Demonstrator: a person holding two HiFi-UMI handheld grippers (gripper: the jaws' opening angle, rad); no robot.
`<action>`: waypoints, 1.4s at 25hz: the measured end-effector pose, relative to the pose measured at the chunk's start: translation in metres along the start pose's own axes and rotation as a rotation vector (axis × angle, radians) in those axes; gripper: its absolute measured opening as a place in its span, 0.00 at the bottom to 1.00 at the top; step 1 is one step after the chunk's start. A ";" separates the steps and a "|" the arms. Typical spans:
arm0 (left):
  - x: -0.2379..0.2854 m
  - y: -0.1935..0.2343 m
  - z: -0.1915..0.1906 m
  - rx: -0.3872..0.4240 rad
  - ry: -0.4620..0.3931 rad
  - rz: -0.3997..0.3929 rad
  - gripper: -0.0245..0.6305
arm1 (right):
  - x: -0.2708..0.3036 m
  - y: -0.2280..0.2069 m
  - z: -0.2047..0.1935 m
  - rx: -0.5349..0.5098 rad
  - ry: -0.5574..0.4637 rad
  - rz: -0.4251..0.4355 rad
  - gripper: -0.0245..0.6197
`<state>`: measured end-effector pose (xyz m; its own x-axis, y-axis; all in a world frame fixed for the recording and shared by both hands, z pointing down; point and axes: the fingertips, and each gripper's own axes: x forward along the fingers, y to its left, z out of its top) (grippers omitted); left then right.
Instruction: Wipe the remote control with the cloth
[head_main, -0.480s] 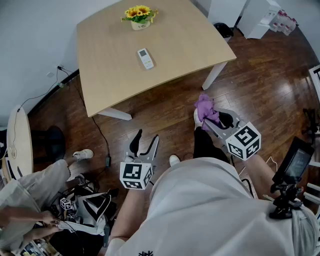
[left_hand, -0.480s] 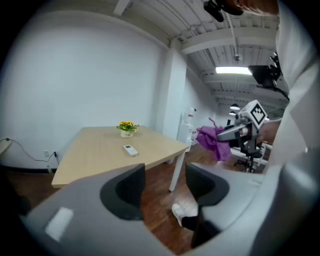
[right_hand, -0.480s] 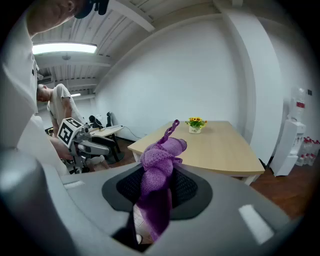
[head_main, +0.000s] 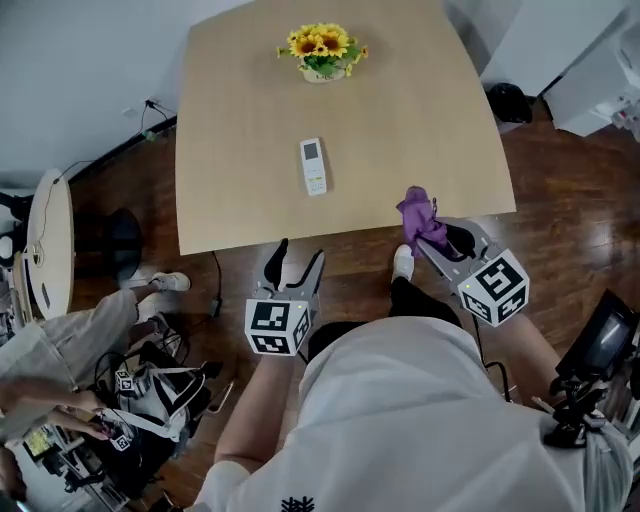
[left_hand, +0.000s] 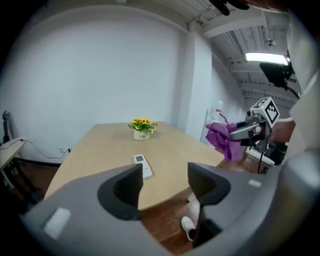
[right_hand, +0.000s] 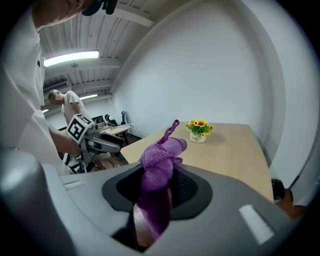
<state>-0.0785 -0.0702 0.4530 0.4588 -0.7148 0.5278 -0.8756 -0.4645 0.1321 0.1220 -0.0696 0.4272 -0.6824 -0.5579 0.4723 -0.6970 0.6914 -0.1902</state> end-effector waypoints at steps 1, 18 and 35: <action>0.015 0.004 0.007 -0.007 0.003 0.023 0.48 | 0.005 -0.014 0.004 -0.021 0.009 0.016 0.24; 0.140 0.074 -0.047 -0.079 0.273 0.009 0.57 | 0.089 -0.042 0.041 0.013 -0.012 -0.015 0.24; 0.208 0.110 -0.119 -0.064 0.389 0.151 0.63 | 0.088 -0.043 0.021 0.028 0.105 -0.030 0.24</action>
<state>-0.0971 -0.2082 0.6770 0.2439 -0.5164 0.8209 -0.9420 -0.3274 0.0740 0.0880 -0.1581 0.4590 -0.6354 -0.5260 0.5654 -0.7235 0.6614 -0.1979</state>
